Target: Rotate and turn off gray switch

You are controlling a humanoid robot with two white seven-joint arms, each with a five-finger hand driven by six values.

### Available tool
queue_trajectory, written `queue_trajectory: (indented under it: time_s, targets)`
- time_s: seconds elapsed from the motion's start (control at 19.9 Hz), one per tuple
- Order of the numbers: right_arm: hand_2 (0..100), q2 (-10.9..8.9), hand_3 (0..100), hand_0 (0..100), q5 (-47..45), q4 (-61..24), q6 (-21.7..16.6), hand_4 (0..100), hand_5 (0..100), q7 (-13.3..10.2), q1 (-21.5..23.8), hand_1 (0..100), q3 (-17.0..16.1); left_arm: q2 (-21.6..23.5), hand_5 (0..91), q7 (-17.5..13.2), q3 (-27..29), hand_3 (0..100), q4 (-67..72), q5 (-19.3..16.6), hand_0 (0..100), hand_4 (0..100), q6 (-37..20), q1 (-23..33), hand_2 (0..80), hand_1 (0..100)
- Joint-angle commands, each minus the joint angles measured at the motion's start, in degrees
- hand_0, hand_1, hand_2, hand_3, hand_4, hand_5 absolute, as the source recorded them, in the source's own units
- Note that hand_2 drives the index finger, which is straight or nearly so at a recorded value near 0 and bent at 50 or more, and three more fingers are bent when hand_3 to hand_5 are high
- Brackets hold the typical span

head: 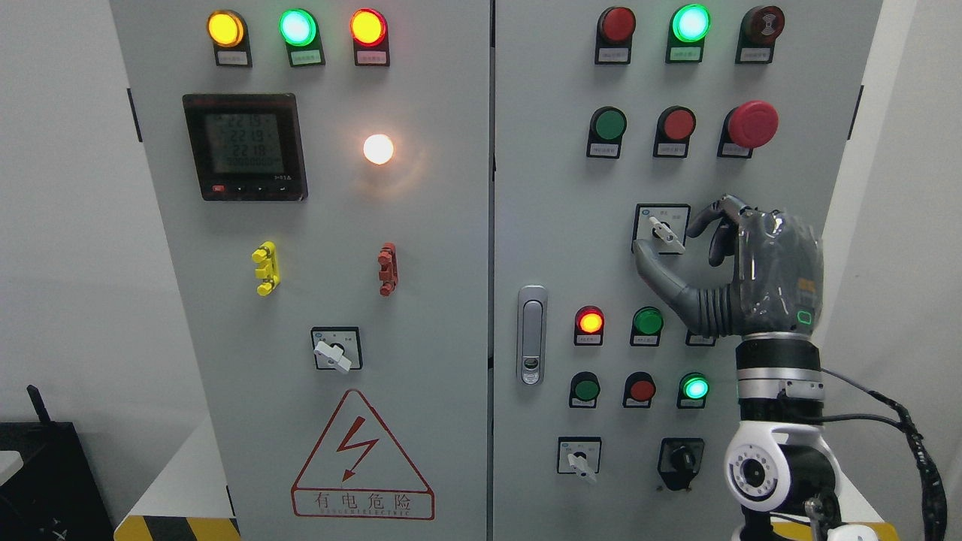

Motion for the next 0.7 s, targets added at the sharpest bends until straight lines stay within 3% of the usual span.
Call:
queue_trajectory:
  time_s: [0.0, 0.65]
  targets:
    - [64, 0.17, 96, 2, 0.08, 0.23, 0.04, 89, 99, 0.03, -0.12, 39, 0.34, -0.01, 0.0, 0.02, 1.85, 0, -0.04, 0.0, 12, 0, 0.0, 0.0, 0.0, 39]
    - [64, 0.43, 96, 3, 0.96, 1.29, 0.04, 89, 99, -0.05, -0.21, 39, 0.25, -0.01, 0.0, 0.02, 1.85, 0, -0.04, 0.0, 12, 0, 0.0, 0.0, 0.0, 39]
